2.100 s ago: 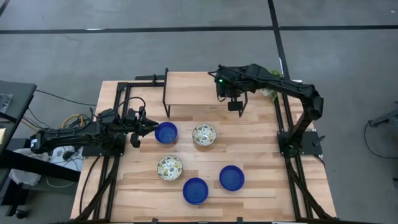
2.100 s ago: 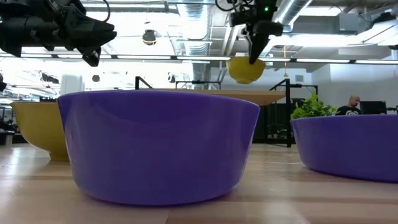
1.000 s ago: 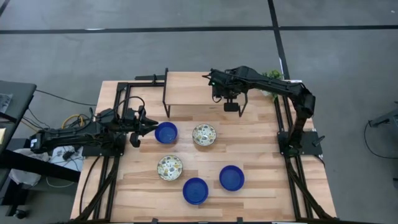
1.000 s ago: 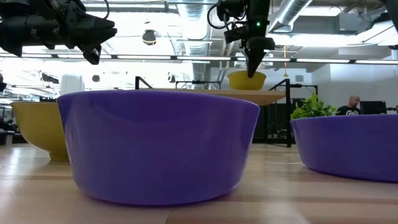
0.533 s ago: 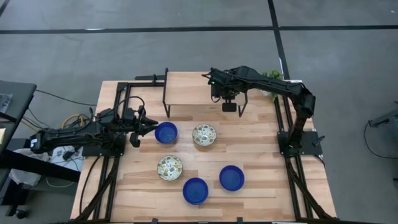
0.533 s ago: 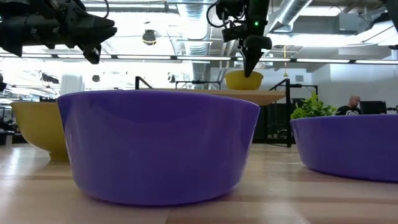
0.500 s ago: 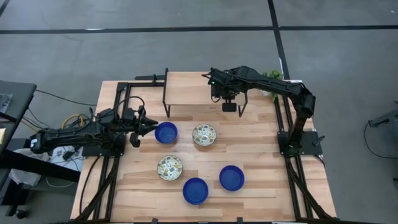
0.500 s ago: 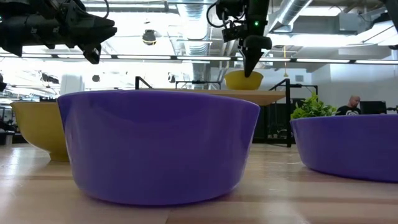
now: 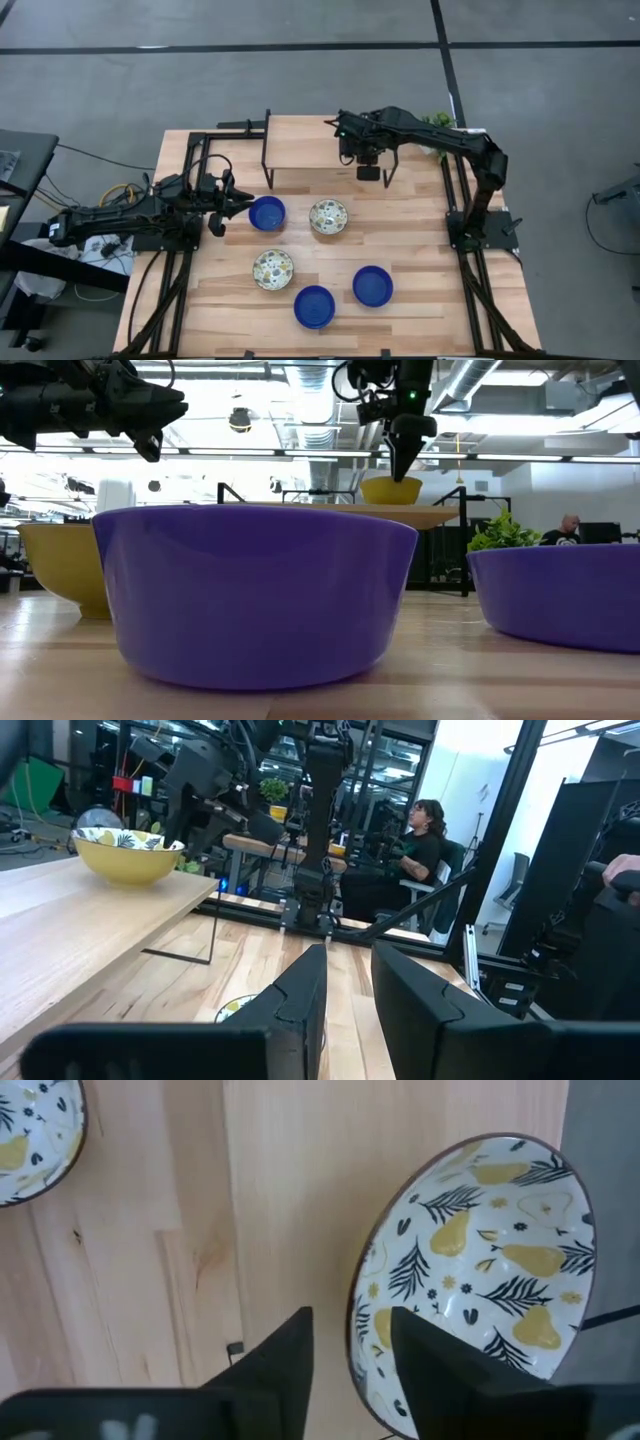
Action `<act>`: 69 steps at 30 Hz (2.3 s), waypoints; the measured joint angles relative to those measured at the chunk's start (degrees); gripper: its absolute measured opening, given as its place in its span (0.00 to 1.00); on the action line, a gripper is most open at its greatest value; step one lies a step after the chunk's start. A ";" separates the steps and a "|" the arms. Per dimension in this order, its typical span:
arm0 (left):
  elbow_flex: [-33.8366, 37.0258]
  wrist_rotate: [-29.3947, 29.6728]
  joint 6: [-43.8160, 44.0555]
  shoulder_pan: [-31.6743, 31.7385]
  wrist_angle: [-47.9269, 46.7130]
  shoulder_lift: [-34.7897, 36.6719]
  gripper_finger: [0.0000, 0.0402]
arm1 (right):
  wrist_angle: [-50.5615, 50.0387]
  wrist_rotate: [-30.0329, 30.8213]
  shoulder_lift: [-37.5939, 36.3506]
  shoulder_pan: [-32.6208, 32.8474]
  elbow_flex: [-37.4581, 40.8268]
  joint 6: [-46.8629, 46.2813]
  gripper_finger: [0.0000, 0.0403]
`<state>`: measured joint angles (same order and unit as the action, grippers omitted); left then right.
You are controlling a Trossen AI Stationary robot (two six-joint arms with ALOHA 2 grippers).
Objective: Pick & Place Mini bowls
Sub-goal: Stack the right white patterned bowl on top of the white patterned bowl on the shelf
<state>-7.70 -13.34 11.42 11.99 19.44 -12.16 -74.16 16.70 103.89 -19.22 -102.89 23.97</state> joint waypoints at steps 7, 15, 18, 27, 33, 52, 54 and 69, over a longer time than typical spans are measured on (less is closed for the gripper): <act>0.00 0.00 0.00 -0.02 0.17 -0.01 0.20 | -0.58 0.48 -1.25 2.61 -0.25 -0.02 0.42; -0.02 0.00 0.00 -0.02 0.19 -0.02 0.20 | -7.07 2.95 -1.66 7.55 -7.68 -6.67 0.45; -0.01 0.01 0.00 -0.01 0.17 -0.01 0.20 | -10.95 2.83 -1.67 9.62 -10.41 -11.57 0.44; 0.00 0.00 0.00 -0.02 0.17 0.00 0.20 | -15.60 2.74 -1.69 14.47 -13.84 -20.67 0.43; 0.00 0.00 0.00 0.00 0.20 0.00 0.20 | -15.14 2.76 -1.63 16.24 -13.84 -23.96 0.43; 0.00 0.02 0.00 -0.02 0.81 0.00 0.20 | -3.40 2.74 -1.61 16.14 -13.81 -24.00 0.42; 0.00 0.01 0.00 -0.02 0.87 -0.02 0.20 | -0.06 2.75 -1.61 16.12 -13.81 -24.00 0.42; -0.02 0.02 0.00 0.00 1.61 -0.02 0.20 | 23.88 2.73 -1.59 16.12 -13.81 -24.00 0.42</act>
<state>-7.72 -13.33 11.42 11.98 21.06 -12.18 -50.28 19.43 102.30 -3.09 -116.71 -0.03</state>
